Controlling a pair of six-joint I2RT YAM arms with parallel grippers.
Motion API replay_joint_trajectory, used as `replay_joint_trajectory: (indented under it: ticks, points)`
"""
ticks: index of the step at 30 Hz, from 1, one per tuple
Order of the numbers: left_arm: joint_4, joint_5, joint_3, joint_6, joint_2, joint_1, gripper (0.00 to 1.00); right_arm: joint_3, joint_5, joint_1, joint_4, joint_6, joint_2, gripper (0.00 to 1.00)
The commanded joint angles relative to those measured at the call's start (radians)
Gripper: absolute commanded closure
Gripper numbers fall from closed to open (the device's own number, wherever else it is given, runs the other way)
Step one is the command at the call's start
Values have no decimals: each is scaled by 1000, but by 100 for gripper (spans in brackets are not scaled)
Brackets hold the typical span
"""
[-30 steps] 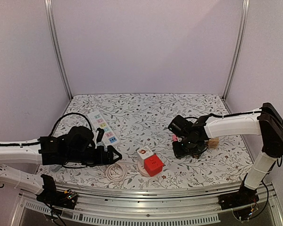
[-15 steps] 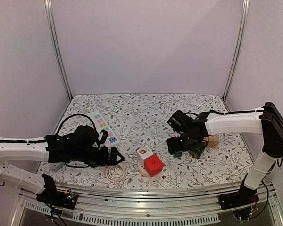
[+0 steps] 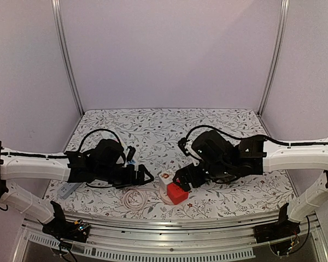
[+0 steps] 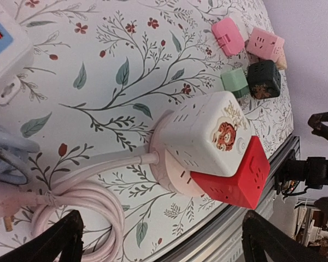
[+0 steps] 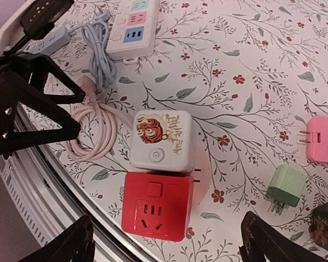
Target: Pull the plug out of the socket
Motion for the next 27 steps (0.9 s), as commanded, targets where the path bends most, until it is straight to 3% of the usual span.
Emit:
replay_joint_trajectory:
  ticks: [1, 14, 27]
  points:
    - [54, 13, 23, 5, 10, 16, 1, 8, 63, 79, 43, 28, 56, 8]
    - [71, -22, -64, -29, -69, 17, 0, 120, 226, 166, -61, 49, 236, 7]
    - [105, -5, -53, -34, -36, 17, 0, 138, 207, 165, -66, 71, 297, 9]
